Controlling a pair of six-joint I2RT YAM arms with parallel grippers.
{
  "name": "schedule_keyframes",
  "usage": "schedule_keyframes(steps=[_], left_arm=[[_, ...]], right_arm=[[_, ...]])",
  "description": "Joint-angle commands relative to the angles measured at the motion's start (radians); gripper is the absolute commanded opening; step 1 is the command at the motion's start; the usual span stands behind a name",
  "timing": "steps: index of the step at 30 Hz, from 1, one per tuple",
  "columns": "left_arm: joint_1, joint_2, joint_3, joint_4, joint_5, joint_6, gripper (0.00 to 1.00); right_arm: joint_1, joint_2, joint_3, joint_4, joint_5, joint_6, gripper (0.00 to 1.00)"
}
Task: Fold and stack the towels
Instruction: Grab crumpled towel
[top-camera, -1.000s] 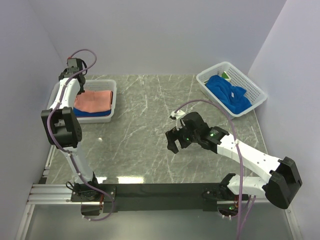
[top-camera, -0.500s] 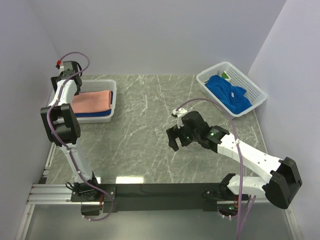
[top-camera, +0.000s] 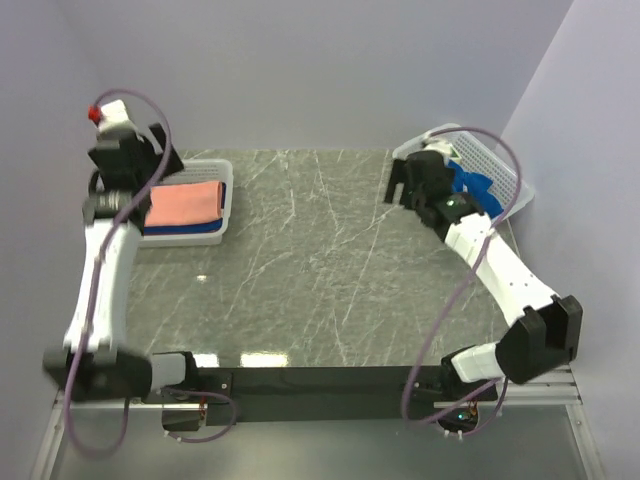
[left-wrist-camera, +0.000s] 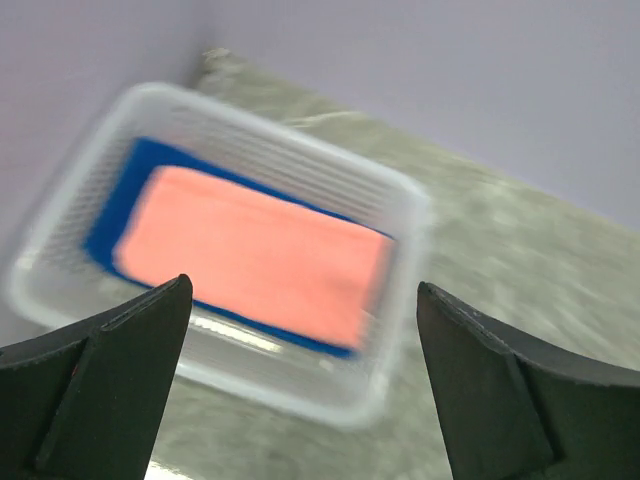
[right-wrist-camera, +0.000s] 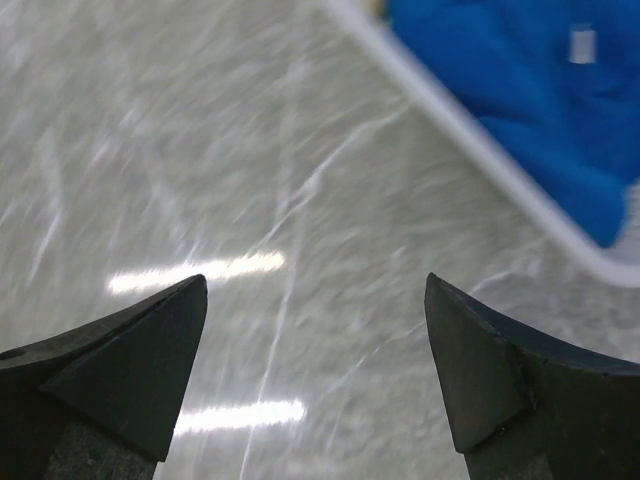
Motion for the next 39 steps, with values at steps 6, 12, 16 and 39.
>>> schedule_keyframes(steps=[6,12,16,39], left_arm=[[-0.233,-0.449,-0.486,0.127,0.186,-0.066,0.99],[-0.297,-0.612,-0.727,0.113,0.223,-0.095,1.0],[-0.299,-0.632,-0.778,0.086,0.258,-0.145,0.99],[-0.294,-0.509,-0.795,0.116,0.265,-0.147,0.99]], right_arm=[[-0.32,0.249,0.2,0.046,0.036,0.064,0.92],[-0.447,0.436,0.278,0.115,-0.061,0.016,0.87],[-0.495,0.566,0.364,0.149,-0.18,-0.01,0.79],[-0.538,0.713,0.579,0.211,-0.253,-0.14,0.0]])
